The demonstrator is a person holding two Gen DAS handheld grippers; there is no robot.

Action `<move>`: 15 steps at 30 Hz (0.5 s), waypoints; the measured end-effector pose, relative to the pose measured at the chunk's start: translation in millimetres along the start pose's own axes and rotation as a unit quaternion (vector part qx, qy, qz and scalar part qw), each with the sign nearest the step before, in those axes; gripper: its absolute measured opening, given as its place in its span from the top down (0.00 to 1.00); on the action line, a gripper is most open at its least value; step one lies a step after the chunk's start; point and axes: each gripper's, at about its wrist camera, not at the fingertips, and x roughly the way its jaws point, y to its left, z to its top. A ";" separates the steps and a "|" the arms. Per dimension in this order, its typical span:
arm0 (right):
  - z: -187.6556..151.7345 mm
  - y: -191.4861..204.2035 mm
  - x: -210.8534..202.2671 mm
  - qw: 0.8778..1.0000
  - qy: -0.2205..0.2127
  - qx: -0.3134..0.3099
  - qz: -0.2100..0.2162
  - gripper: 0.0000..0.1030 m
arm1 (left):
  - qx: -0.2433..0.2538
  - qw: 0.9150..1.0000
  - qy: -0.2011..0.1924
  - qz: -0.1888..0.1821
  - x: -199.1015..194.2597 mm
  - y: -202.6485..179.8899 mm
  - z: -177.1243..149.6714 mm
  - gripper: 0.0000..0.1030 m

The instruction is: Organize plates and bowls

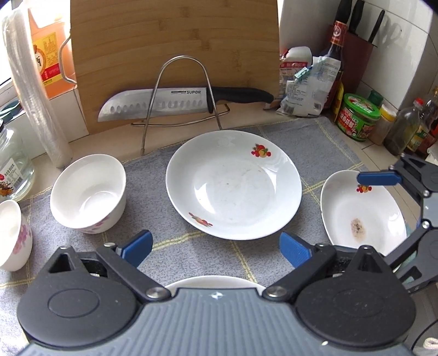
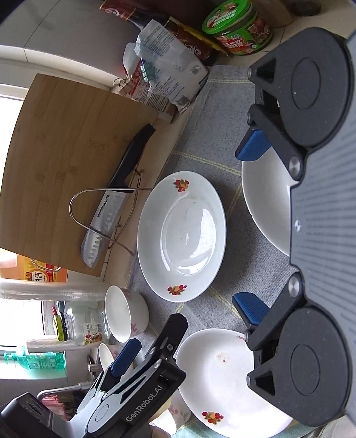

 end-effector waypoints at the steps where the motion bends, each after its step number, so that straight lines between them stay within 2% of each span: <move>1: 1.7 -1.5 3.8 1.000 0.003 -0.002 0.001 0.00 | 0.001 1.000 0.001 0.002 0.8 -1.0 1.4 0.04; 6: 8.2 -13.3 22.2 1.000 0.009 0.010 0.024 0.00 | 0.005 1.000 0.009 0.014 6.6 -4.6 8.8 0.04; 15: 11.7 -20.6 40.1 0.999 0.026 0.004 0.031 0.00 | 0.006 1.000 0.014 0.011 18.4 0.5 32.8 0.04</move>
